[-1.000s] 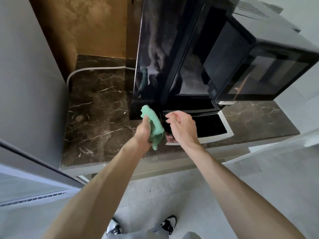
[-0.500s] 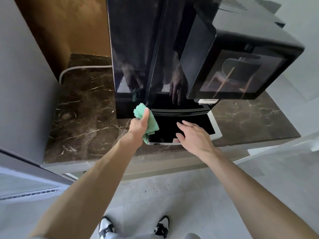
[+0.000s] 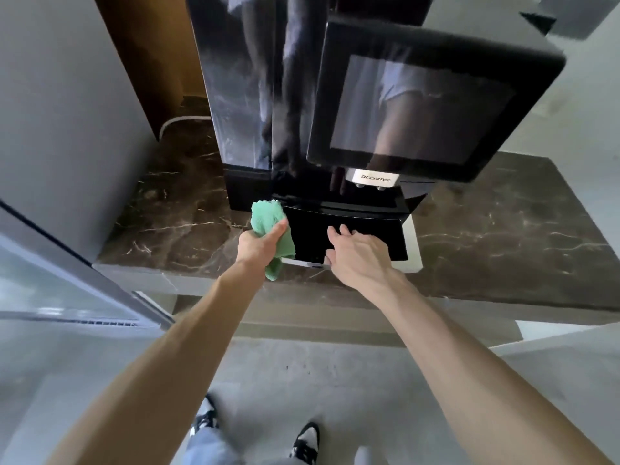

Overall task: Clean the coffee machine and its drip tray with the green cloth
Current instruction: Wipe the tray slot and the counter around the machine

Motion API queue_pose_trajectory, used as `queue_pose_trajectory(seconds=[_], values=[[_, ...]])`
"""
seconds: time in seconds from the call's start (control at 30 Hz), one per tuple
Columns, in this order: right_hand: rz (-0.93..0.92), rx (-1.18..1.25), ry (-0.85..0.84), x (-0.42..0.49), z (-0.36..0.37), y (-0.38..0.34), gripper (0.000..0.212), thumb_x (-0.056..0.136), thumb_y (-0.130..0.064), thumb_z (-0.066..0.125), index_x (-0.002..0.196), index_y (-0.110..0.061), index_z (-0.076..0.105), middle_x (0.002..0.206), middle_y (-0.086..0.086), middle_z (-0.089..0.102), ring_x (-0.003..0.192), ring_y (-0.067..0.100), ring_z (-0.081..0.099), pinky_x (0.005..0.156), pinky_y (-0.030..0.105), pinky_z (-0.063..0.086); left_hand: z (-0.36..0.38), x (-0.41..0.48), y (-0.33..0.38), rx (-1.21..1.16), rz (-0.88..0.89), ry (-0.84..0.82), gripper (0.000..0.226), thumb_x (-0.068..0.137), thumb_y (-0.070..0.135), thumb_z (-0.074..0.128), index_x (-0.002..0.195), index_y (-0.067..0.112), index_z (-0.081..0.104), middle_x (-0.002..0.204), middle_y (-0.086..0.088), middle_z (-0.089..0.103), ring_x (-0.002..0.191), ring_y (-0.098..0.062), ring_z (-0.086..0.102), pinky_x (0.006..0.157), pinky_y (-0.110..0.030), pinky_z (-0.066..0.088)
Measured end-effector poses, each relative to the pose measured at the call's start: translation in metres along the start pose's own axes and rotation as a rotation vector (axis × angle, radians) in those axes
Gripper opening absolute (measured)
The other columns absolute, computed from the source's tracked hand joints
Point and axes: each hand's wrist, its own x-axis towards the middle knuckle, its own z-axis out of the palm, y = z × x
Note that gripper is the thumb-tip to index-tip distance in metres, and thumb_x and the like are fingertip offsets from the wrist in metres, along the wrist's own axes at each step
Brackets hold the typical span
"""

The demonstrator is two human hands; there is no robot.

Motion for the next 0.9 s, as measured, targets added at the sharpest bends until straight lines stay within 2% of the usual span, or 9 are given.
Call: queue_pose_trajectory(seconds=[0.13, 0.23, 0.3, 0.47, 0.53, 0.63, 0.7, 0.8, 0.9], values=[[-0.067, -0.019, 0.043, -0.003, 0.006, 0.009, 0.056, 0.108, -0.035, 0.041, 0.158, -0.015, 0.029, 0.158, 0.007, 0.042, 0.133, 0.028, 0.053, 0.095, 0.039, 0.047, 0.013, -0.018, -0.02, -0.123, 0.02, 0.142, 0.04, 0.088, 0.047, 0.078, 0.096, 0.01, 0.066, 0.086, 0.0, 0.066, 0.083, -0.021, 0.067, 0.079, -0.036, 0.057], [-0.084, 0.009, 0.069, -0.004, 0.011, 0.011, 0.054, 0.107, -0.034, 0.04, 0.157, -0.013, 0.031, 0.153, 0.007, 0.046, 0.128, 0.029, 0.055, 0.085, 0.038, 0.045, 0.027, -0.031, -0.031, -0.242, 0.007, 0.235, 0.039, 0.092, 0.045, 0.075, 0.1, 0.008, 0.064, 0.082, 0.001, 0.064, 0.072, -0.014, 0.063, 0.06, -0.028, 0.052], [-0.094, 0.007, 0.088, -0.003, 0.013, 0.013, 0.053, 0.108, -0.034, 0.039, 0.157, -0.014, 0.032, 0.15, 0.006, 0.048, 0.125, 0.028, 0.056, 0.077, 0.036, 0.039, 0.04, -0.04, -0.036, -0.336, -0.019, 0.289, 0.035, 0.093, 0.044, 0.074, 0.098, 0.012, 0.061, 0.081, 0.002, 0.062, 0.072, -0.015, 0.062, 0.058, -0.028, 0.048], [-0.109, 0.016, 0.066, -0.005, 0.012, 0.017, 0.053, 0.108, -0.032, 0.039, 0.158, -0.016, 0.03, 0.154, 0.005, 0.045, 0.131, 0.029, 0.053, 0.082, 0.037, 0.044, 0.073, -0.061, -0.042, -0.492, -0.089, 0.376, 0.044, 0.092, 0.046, 0.072, 0.115, 0.009, 0.064, 0.1, -0.006, 0.068, 0.097, -0.027, 0.066, 0.092, -0.042, 0.057], [-0.119, 0.01, 0.057, -0.005, 0.008, 0.019, 0.054, 0.107, -0.03, 0.043, 0.158, -0.017, 0.03, 0.153, 0.005, 0.046, 0.128, 0.029, 0.054, 0.08, 0.036, 0.041, 0.083, -0.065, -0.043, -0.513, -0.092, 0.386, 0.05, 0.091, 0.048, 0.073, 0.121, 0.008, 0.065, 0.106, -0.007, 0.071, 0.1, -0.028, 0.069, 0.097, -0.046, 0.057], [-0.106, 0.022, 0.017, -0.004, -0.003, 0.018, 0.053, 0.103, -0.03, 0.05, 0.153, -0.017, 0.039, 0.148, 0.009, 0.052, 0.124, 0.032, 0.058, 0.08, 0.036, 0.042, 0.086, -0.068, -0.048, -0.496, -0.119, 0.279, 0.043, 0.091, 0.045, 0.075, 0.112, 0.008, 0.067, 0.095, -0.005, 0.071, 0.087, -0.023, 0.07, 0.079, -0.041, 0.063], [-0.087, 0.048, 0.007, -0.003, -0.014, 0.015, 0.036, 0.101, -0.028, 0.053, 0.134, -0.015, 0.055, 0.128, 0.009, 0.063, 0.118, 0.033, 0.061, 0.076, 0.035, 0.04, 0.078, -0.071, -0.053, -0.422, -0.137, 0.133, 0.039, 0.09, 0.041, 0.078, 0.106, 0.008, 0.068, 0.093, -0.006, 0.074, 0.081, -0.022, 0.072, 0.067, -0.037, 0.063], [-0.061, 0.062, -0.014, -0.003, -0.03, 0.008, 0.018, 0.097, -0.021, 0.054, 0.111, -0.015, 0.065, 0.107, 0.007, 0.066, 0.105, 0.032, 0.063, 0.073, 0.033, 0.038, 0.046, -0.072, -0.059, -0.323, -0.116, -0.072, 0.04, 0.088, 0.033, 0.082, 0.108, 0.001, 0.071, 0.088, -0.008, 0.076, 0.076, -0.022, 0.075, 0.063, -0.034, 0.062], [-0.011, 0.089, -0.002, -0.003, -0.04, 0.002, 0.016, 0.096, -0.019, 0.054, 0.104, -0.014, 0.067, 0.095, 0.006, 0.062, 0.085, 0.028, 0.053, 0.071, 0.033, 0.037, 0.005, -0.061, -0.064, -0.319, -0.102, -0.093, 0.048, 0.085, 0.032, 0.084, 0.114, -0.004, 0.07, 0.094, -0.012, 0.077, 0.08, -0.024, 0.075, 0.068, -0.035, 0.061]])
